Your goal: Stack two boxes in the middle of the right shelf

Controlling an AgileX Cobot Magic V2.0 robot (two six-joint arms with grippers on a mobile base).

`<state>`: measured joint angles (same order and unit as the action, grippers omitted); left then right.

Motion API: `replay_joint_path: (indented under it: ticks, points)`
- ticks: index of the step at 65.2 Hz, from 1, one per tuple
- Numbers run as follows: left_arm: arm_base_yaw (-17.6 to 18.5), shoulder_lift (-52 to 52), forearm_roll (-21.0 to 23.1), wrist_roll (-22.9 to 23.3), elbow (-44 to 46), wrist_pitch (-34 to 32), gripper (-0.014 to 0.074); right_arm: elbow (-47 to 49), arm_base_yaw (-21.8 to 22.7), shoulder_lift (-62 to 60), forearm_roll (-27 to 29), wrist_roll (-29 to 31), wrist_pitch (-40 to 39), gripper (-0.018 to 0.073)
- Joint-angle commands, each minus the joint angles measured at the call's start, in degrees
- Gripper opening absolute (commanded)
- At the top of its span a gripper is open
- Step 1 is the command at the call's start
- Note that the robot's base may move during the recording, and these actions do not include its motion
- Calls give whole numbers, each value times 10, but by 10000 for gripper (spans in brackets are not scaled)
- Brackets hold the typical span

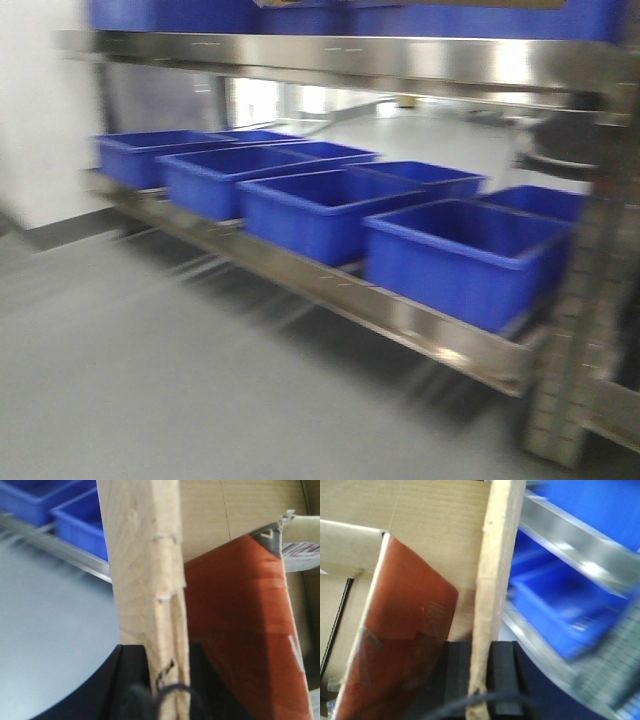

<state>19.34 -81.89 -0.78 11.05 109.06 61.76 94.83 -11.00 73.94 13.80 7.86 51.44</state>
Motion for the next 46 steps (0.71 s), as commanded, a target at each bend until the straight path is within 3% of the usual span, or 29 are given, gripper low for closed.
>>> replay_joint_path:
  ticks: [1,46]
  points:
    - [-3,10,-1,1,7,-34,-111,5,5,-3,-25,6,-27,-154]
    - [-3,10,-1,1,7,-34,-111,5,5,-3,-25,6,-27,-154]
